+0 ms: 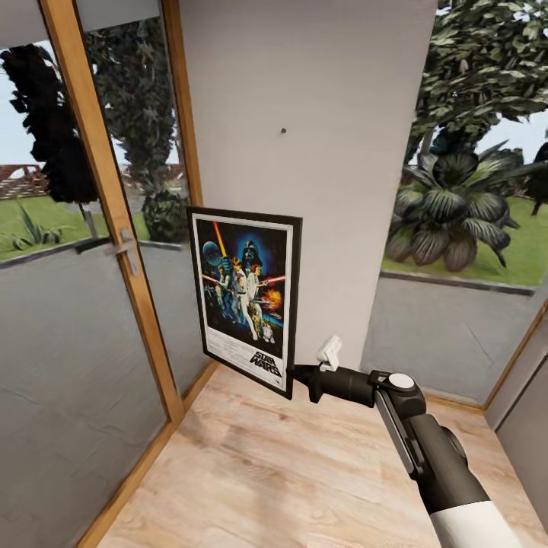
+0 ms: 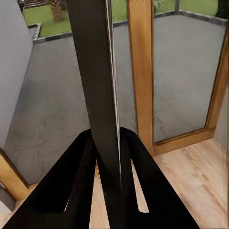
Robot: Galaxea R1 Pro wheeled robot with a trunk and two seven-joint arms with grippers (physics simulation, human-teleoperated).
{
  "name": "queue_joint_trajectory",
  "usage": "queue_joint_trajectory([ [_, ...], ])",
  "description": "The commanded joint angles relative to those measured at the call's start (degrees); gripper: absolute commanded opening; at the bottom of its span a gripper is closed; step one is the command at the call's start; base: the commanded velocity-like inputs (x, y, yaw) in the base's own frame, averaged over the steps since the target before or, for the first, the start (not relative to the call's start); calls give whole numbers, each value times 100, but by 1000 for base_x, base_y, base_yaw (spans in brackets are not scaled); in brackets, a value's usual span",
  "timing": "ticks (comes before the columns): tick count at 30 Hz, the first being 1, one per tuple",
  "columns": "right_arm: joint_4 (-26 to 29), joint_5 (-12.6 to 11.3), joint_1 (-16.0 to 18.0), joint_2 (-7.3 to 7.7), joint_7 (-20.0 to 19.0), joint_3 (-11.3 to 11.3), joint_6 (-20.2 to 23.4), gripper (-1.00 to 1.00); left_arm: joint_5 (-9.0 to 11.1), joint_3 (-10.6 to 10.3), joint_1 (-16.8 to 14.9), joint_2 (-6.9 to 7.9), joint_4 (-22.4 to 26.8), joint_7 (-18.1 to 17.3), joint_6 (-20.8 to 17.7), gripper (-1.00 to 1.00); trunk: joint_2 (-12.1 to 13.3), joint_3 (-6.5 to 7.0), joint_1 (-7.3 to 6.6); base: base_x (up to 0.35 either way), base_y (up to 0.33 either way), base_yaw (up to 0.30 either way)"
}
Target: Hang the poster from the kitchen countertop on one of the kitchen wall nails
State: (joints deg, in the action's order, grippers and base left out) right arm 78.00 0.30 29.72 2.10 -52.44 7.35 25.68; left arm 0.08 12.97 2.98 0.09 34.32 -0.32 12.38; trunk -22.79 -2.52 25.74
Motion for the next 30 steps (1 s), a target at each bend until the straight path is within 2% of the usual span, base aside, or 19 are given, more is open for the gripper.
queue_joint_trajectory([
  [1, 5, -12, 7, 1, -21, 3, 51, -100, 1, 3, 0, 3, 5, -3, 10, 100, -12, -12, 4, 0, 294, -267],
  [11, 5, 4, 7, 1, -21, 3, 51, -100, 1, 3, 0, 5, 5, -3, 10, 100, -12, -12, 4, 6, 156, -242],
  [30, 5, 5, 7, 1, -21, 3, 51, -100, 1, 3, 0, 11, 5, -3, 10, 100, -12, -9, 4, 98, 249, -31],
])
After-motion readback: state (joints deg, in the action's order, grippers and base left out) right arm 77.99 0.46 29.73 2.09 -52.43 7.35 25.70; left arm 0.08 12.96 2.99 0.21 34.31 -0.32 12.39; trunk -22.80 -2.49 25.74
